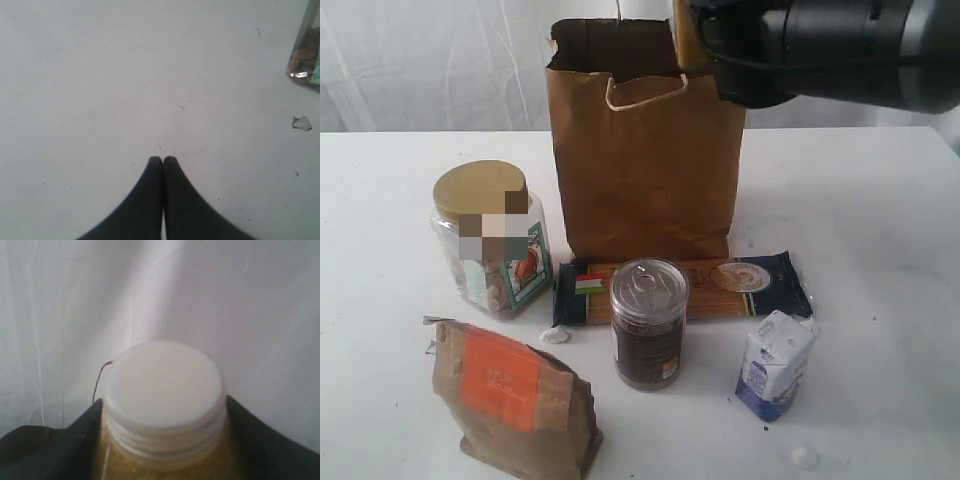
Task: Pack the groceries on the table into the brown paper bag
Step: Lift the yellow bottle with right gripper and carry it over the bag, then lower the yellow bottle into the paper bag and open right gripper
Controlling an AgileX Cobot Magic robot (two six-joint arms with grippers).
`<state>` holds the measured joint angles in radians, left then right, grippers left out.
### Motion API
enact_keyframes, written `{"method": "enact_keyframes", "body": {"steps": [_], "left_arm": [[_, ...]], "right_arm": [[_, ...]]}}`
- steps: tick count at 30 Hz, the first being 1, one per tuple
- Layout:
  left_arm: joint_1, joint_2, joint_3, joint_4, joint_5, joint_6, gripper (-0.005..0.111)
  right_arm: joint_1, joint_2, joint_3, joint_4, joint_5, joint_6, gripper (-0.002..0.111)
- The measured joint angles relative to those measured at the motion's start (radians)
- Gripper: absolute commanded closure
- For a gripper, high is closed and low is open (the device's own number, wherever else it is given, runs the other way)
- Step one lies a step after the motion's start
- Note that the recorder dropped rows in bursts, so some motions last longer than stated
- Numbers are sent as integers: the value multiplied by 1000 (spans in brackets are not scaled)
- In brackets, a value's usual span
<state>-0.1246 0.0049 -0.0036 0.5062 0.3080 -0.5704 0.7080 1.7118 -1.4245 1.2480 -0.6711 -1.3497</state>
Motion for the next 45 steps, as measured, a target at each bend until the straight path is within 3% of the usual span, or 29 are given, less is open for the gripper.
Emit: {"method": "enact_keyframes", "body": {"steps": [11,17,22,24,27,32,45], "left_arm": [[0,0,0,0,0,0,107],[0,0,0,0,0,0,107],[0,0,0,0,0,0,107],[0,0,0,0,0,0,107],[0,0,0,0,0,0,107],[0,0,0,0,0,0,107],[0,0,0,0,0,0,107]], "right_arm": [[0,55,0,11,117,69,108],[0,86,0,-39,115,579,108],[0,167,0,-262,136,776,108],[0,178,0,-320,143,785,102],[0,182,0,-352,145,789,81],[0,182,0,-357,159,768,58],[0,182,0,-366,188,748,55]]}}
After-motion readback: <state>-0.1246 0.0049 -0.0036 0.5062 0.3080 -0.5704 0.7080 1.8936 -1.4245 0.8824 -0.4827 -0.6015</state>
